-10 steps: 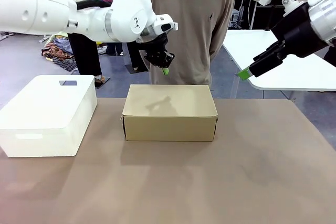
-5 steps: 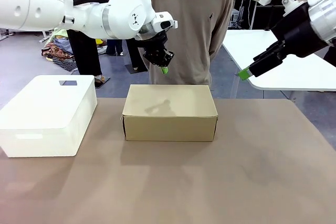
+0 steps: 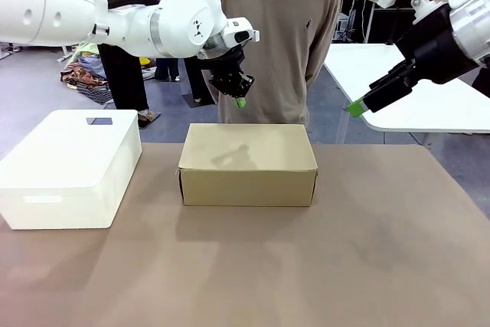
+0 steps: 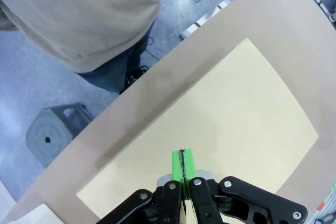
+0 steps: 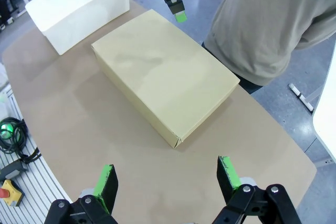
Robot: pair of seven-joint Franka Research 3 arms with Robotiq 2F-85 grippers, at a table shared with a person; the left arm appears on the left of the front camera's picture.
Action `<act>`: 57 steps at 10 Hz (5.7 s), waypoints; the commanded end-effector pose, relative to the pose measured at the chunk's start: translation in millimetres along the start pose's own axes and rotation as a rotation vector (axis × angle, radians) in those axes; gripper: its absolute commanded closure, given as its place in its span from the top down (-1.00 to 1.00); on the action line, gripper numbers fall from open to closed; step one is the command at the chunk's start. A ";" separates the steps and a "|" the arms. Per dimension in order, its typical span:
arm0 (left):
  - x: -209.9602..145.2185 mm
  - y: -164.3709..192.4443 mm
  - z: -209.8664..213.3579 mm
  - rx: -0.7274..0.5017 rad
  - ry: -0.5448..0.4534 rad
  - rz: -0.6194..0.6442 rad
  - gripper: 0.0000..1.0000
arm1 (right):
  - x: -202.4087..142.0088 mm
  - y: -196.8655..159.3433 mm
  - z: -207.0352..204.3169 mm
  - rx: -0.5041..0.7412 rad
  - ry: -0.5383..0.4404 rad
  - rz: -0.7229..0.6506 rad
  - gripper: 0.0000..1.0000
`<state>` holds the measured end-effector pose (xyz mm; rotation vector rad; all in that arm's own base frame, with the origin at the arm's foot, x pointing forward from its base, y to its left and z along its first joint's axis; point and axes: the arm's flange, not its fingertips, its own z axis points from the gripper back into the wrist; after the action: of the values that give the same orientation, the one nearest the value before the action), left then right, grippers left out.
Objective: Pack the shoes into the box.
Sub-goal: Press down on the lid of the Shoes Box.
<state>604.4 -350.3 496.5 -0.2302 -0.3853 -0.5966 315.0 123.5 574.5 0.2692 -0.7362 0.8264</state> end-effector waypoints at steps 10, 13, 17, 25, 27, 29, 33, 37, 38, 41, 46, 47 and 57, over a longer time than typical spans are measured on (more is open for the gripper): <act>-68.7 -8.4 48.2 0.119 0.005 -0.008 -1.00 | -1.3 1.7 -2.7 -0.015 -0.003 -0.018 1.00; -116.7 -3.2 91.4 0.106 0.002 -0.099 -1.00 | -1.3 1.7 -2.7 -0.015 -0.003 -0.018 1.00; -158.1 1.5 151.4 -0.002 0.010 -0.235 -0.08 | -1.3 1.7 -2.7 -0.015 -0.003 -0.018 1.00; -183.4 3.8 174.3 -0.017 0.011 -0.314 1.00 | -1.3 1.7 -2.7 -0.015 -0.003 -0.018 1.00; -184.8 4.8 163.0 -0.017 -0.026 -0.302 1.00 | -1.3 1.7 -2.7 -0.015 -0.003 -0.018 1.00; -184.5 5.5 157.5 -0.024 -0.045 -0.300 1.00 | -1.3 1.7 -2.7 -0.015 -0.003 -0.018 1.00; -177.5 1.0 157.9 0.003 -0.019 -0.286 1.00 | -1.3 1.7 -2.7 -0.015 -0.003 -0.018 1.00; -177.5 1.0 157.9 0.003 -0.019 -0.286 1.00 | -1.3 1.7 -2.7 -0.015 -0.003 -0.018 1.00; -177.5 1.0 157.9 0.003 -0.019 -0.286 1.00 | -1.3 1.7 -2.7 -0.015 -0.003 -0.018 1.00; -177.5 1.0 157.9 0.003 -0.019 -0.286 1.00 | -1.3 1.7 -2.7 -0.015 -0.003 -0.018 1.00; -177.5 1.0 157.9 0.003 -0.019 -0.286 1.00 | -1.3 1.7 -2.7 -0.015 -0.003 -0.018 1.00; -177.5 1.0 157.9 0.003 -0.019 -0.286 1.00 | -1.3 1.7 -2.7 -0.015 -0.003 -0.018 1.00; -177.5 1.0 157.9 0.003 -0.019 -0.286 1.00 | -1.3 1.7 -2.7 -0.015 -0.003 -0.018 1.00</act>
<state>426.0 -211.2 564.9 -0.1781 -0.4454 -0.8751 315.7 123.6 573.8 0.2692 -0.7342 0.8238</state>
